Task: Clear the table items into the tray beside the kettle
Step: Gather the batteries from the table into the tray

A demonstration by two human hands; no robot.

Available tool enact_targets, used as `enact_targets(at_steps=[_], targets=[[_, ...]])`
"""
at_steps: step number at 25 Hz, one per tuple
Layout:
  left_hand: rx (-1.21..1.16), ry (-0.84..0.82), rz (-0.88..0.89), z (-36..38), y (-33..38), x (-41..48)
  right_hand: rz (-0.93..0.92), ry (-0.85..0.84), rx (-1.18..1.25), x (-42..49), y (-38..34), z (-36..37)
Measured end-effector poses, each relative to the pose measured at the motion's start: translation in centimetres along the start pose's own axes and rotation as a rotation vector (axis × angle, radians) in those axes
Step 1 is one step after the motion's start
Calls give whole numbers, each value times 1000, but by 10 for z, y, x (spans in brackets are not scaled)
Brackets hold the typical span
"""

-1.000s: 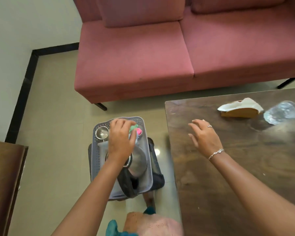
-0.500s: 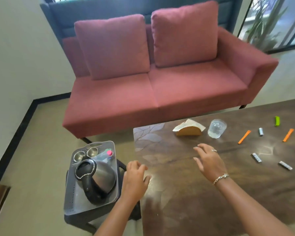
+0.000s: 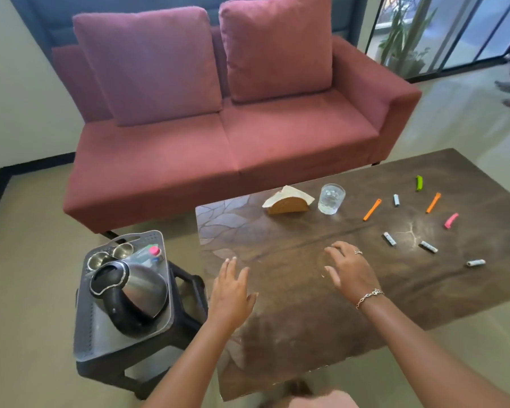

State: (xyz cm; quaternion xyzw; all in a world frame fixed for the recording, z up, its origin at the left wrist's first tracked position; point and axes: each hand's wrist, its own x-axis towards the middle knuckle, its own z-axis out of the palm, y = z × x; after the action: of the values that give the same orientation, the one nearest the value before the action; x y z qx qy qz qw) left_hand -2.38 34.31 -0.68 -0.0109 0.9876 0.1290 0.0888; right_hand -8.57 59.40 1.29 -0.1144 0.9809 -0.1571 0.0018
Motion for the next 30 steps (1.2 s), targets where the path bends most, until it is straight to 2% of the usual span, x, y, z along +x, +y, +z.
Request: enact_targets(at_steps=[5,8,14,19,25,30], targets=[[-11,-94,2,19,40,0,59,0,36,-20,42,-16],[-3,-86,42,29,88,17,78,10,50,-27,89,-29],[-82,-94,61,63,212,47,47,-109,-8,-49,216,-61],[-91,-170,108,91,314,62,138,-170,-71,-80,327,-84],[-12,-250,191,110,370,93,240,-268,-121,-83,399,-91],[-8,-248,247,130,398,143,239,-331,-160,-51,441,-81]])
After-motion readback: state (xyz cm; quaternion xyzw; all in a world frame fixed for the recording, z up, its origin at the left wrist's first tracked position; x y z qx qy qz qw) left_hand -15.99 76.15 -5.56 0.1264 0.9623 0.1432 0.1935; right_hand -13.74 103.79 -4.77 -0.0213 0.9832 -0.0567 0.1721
